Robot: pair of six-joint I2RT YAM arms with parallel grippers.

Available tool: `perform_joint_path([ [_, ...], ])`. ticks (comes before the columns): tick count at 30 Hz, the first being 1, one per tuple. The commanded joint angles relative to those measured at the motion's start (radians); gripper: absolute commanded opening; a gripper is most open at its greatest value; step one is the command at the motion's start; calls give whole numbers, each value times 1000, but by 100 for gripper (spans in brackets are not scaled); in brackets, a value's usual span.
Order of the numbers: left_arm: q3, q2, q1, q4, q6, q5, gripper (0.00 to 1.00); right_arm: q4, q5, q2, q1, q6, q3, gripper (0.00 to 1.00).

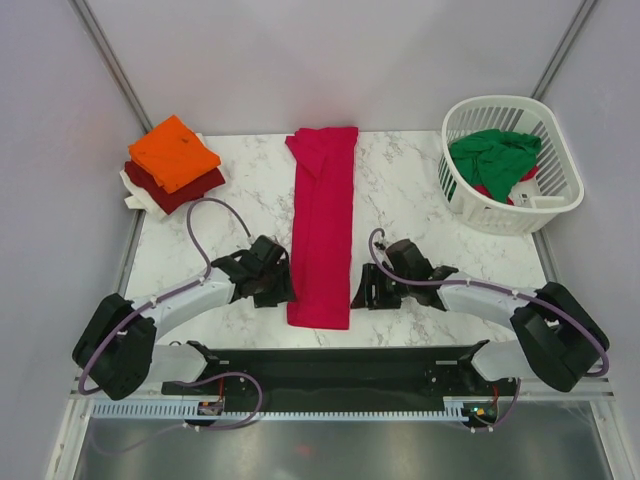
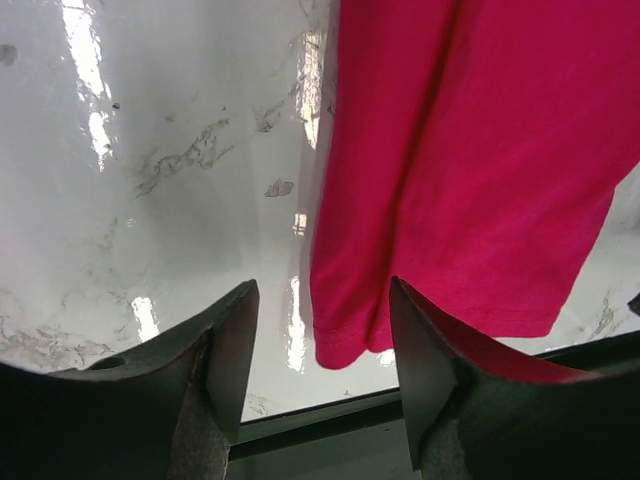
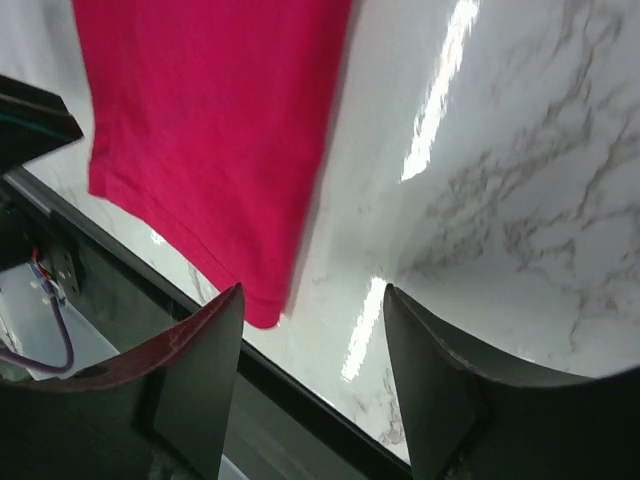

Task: Fold and stack the t-shirts
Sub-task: Fold the tshirt

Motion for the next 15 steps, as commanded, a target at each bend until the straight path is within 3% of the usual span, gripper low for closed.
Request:
perform_joint_path([
  [1, -34, 12, -28, 79, -66, -22, 61, 100, -27, -50, 53, 100, -77, 65],
  [4, -61, 17, -35, 93, -78, -21, 56, 129, -21, -69, 94, 132, -116, 66],
  [9, -121, -6, -47, 124, -89, -9, 54, 164, -29, -64, 147, 169, -151, 68],
  [15, -155, -29, -58, 160, -104, 14, 48, 252, -18, 12, 191, 204, -171, 63],
])
